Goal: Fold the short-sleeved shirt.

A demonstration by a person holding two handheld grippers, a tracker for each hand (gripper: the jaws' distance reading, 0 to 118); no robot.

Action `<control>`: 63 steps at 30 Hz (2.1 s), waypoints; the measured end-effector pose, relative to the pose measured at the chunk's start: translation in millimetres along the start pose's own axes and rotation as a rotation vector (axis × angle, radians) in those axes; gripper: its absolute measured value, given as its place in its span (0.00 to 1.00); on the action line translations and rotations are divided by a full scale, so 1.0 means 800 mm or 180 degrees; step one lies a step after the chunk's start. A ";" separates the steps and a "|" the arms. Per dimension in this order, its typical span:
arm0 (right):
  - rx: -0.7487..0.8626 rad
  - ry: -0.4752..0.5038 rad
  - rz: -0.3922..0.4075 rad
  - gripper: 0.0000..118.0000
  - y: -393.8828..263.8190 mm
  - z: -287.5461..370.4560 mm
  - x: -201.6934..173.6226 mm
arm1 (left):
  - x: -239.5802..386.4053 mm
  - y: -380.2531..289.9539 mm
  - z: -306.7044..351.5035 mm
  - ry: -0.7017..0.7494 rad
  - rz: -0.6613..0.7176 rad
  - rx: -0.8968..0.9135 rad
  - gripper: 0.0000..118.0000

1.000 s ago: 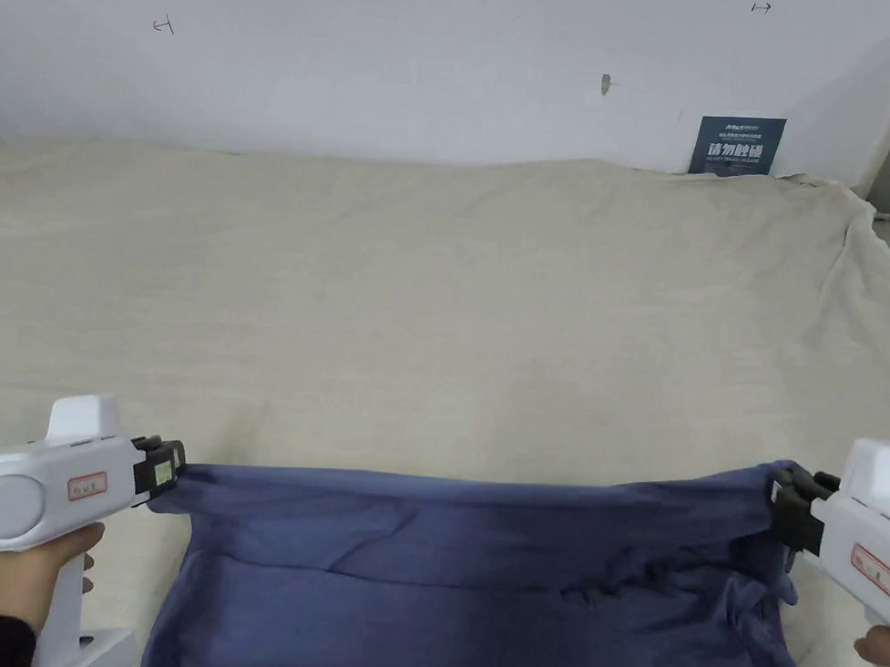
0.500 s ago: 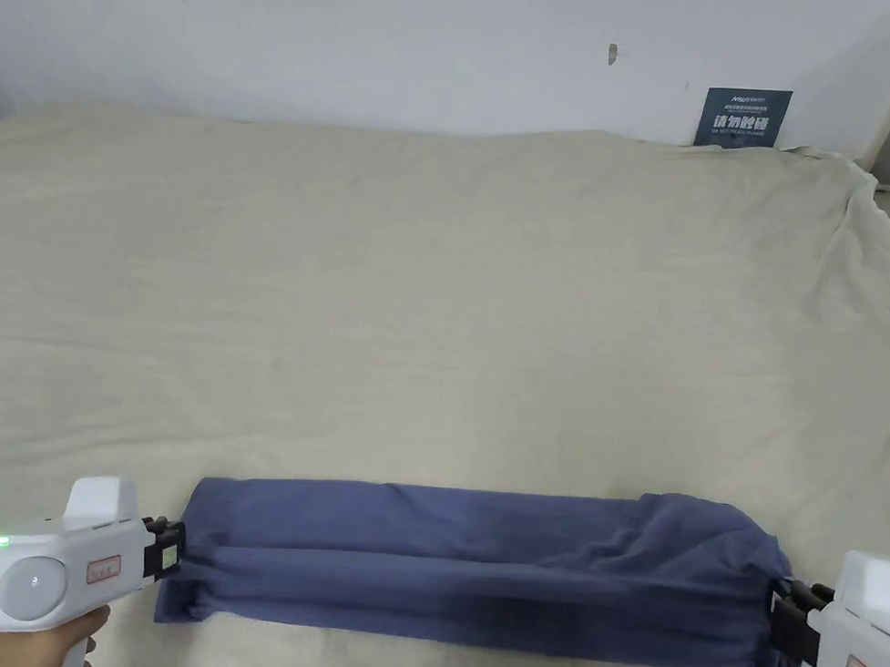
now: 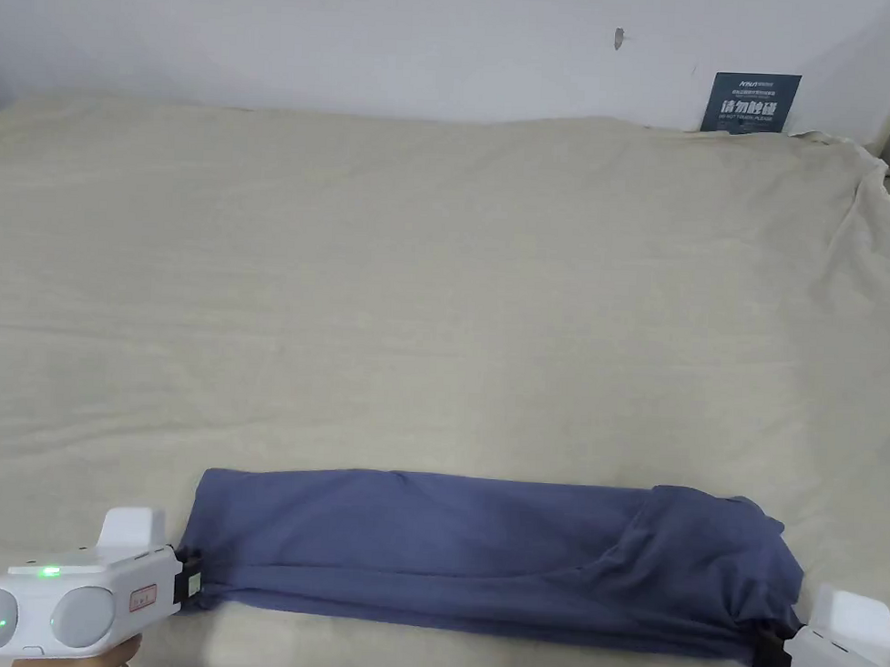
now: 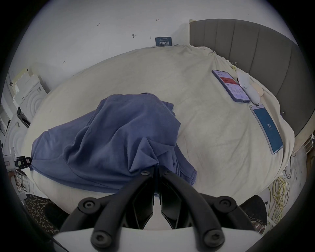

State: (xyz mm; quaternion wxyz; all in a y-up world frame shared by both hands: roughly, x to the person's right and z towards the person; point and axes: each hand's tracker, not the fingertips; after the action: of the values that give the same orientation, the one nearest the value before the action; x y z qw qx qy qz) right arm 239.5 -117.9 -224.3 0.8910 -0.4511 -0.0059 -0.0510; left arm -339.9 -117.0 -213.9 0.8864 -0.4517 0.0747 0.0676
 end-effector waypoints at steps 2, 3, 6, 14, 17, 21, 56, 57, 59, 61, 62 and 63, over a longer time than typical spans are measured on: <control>0.0030 -0.0014 0.0001 0.29 0.004 0.009 -0.004 | -0.001 0.005 0.005 -0.0069 0.0112 -0.0023 0.17; 0.0083 -0.0064 0.0014 0.47 0.007 0.015 -0.007 | 0.000 0.009 0.008 -0.0089 0.0170 -0.0023 0.31; 0.0356 -0.0059 0.0078 0.69 0.023 0.047 -0.021 | 0.009 0.018 0.030 -0.0014 0.0310 0.0188 0.79; 0.1429 0.0098 0.0244 0.69 0.096 0.145 -0.059 | 0.059 0.070 0.124 -0.0061 0.0098 0.1420 0.91; 0.1750 0.0099 0.0329 0.69 0.112 0.174 -0.077 | 0.078 0.085 0.150 -0.0034 0.0000 0.1734 0.94; 0.2171 -0.0037 0.0397 0.69 0.117 0.192 -0.093 | 0.100 0.087 0.168 0.0142 -0.0157 0.2121 0.92; 0.2346 0.0037 0.0523 0.00 0.116 0.197 -0.137 | 0.013 0.109 0.151 -0.1004 0.0545 0.1468 0.00; 0.2335 0.0035 0.0521 0.00 0.117 0.195 -0.137 | 0.003 0.111 0.145 -0.1106 0.0605 0.1375 0.00; 0.2301 0.0035 0.0517 0.00 0.120 0.184 -0.128 | -0.019 0.117 0.126 -0.1229 0.0691 0.1125 0.00; 0.2276 0.0015 0.0525 0.00 0.121 0.179 -0.129 | -0.036 0.122 0.111 -0.1338 0.0719 0.0849 0.00; 0.2260 0.0005 0.0527 0.00 0.121 0.175 -0.128 | -0.045 0.123 0.102 -0.1393 0.0725 0.0724 0.00; 0.2241 0.0003 0.0524 0.00 0.122 0.171 -0.126 | -0.054 0.125 0.091 -0.1410 0.0752 0.0624 0.00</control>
State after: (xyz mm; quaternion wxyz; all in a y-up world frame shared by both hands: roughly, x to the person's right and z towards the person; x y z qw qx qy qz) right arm 153.1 58.2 -227.3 0.9929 -0.1155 0.0136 0.0259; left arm -395.6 -1.7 -242.0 0.9066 -0.3261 -0.0627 0.2603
